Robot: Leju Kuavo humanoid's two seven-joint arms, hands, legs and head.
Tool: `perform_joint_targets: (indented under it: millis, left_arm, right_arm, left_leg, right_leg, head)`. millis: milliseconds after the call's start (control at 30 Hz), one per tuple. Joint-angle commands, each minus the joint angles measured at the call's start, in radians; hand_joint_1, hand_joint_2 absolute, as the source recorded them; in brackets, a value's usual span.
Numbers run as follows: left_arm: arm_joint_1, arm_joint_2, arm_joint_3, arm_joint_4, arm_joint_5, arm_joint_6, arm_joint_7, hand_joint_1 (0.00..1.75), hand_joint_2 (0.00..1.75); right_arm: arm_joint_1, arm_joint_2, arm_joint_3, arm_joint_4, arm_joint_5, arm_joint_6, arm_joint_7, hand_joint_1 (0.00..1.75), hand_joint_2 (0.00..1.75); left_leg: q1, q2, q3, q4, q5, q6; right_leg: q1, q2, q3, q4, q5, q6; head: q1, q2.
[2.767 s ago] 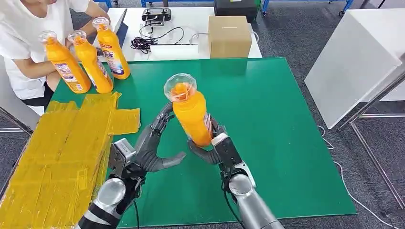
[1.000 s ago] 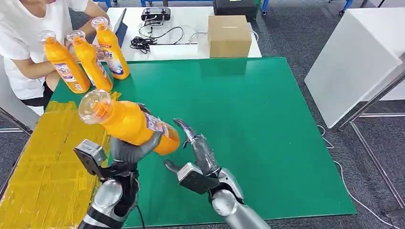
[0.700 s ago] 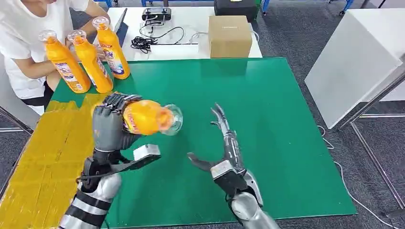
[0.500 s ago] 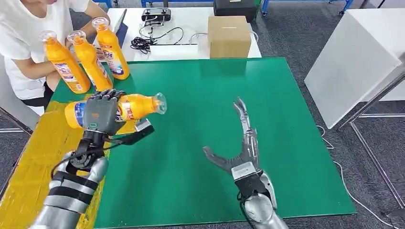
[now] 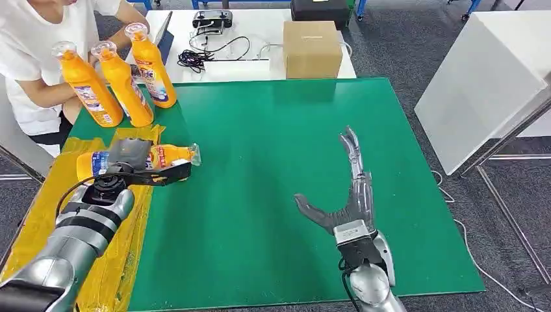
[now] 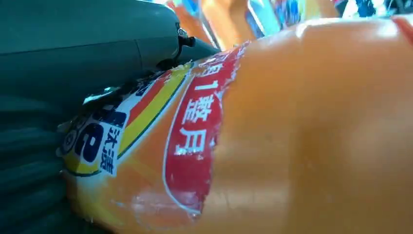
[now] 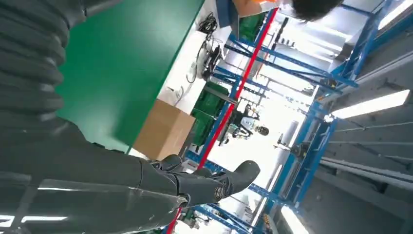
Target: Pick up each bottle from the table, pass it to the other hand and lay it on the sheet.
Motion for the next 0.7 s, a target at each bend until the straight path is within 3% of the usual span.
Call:
perform_joint_targets:
  millis: [33,333,367,400,667,700]
  left_arm:
    - [-0.120,0.008,-0.026,0.296,0.048,-0.065,0.006,1.75,1.75]
    - [-0.091,0.001,0.019,0.400,0.112,-0.065,-0.046,1.75,1.75]
    - [-0.077,0.000,0.023,0.392,0.113,-0.034,-0.037,0.10,1.75]
    - [-0.069,-0.003,0.027,0.388,0.115,-0.013,-0.033,0.00,1.75]
    - [-0.025,-0.023,0.114,0.303,0.202,0.158,-0.059,0.00,1.75]
    - [-0.018,-0.023,0.119,0.288,0.209,0.177,-0.068,0.00,0.00]
  right_arm:
    - [-0.022,0.002,-0.025,0.021,0.007,-0.010,0.007,0.00,1.75]
    - [-0.066,-0.006,-0.004,0.082,-0.011,0.023,0.038,0.00,1.75]
    - [-0.071,-0.005,-0.002,0.089,-0.012,0.026,0.040,0.00,1.75]
    - [-0.072,-0.005,0.000,0.091,-0.013,0.027,0.042,0.00,1.75]
    - [-0.049,-0.008,-0.003,0.101,-0.031,0.040,0.057,0.00,1.75]
    - [-0.046,-0.010,-0.002,0.101,-0.031,0.042,0.055,0.00,1.75]
  left_leg:
    - [0.001,0.000,0.004,0.000,-0.002,-0.001]
    - [0.001,0.002,0.005,0.000,-0.002,-0.001]
    - [0.001,0.001,0.004,0.000,-0.001,-0.001]
    - [0.001,0.002,0.005,-0.001,-0.002,-0.001]
    - [0.000,-0.002,0.005,-0.001,0.000,-0.001]
    - [0.001,-0.002,0.005,-0.002,0.000,-0.001]
  right_leg:
    - [0.001,-0.001,0.005,-0.001,-0.002,0.000]
    - [0.001,0.001,0.005,-0.001,-0.001,0.000]
    - [0.001,0.000,0.004,-0.001,-0.001,0.000]
    - [0.001,0.001,0.006,-0.002,-0.001,0.000]
    - [0.001,-0.002,0.006,-0.001,0.000,0.000]
    - [0.001,-0.002,0.007,-0.002,0.000,0.000]
  head:
    - [0.000,0.000]
    - [0.000,0.000]
    - [0.000,0.000]
    - [0.000,0.000]
    - [0.000,0.000]
    - [0.000,0.000]
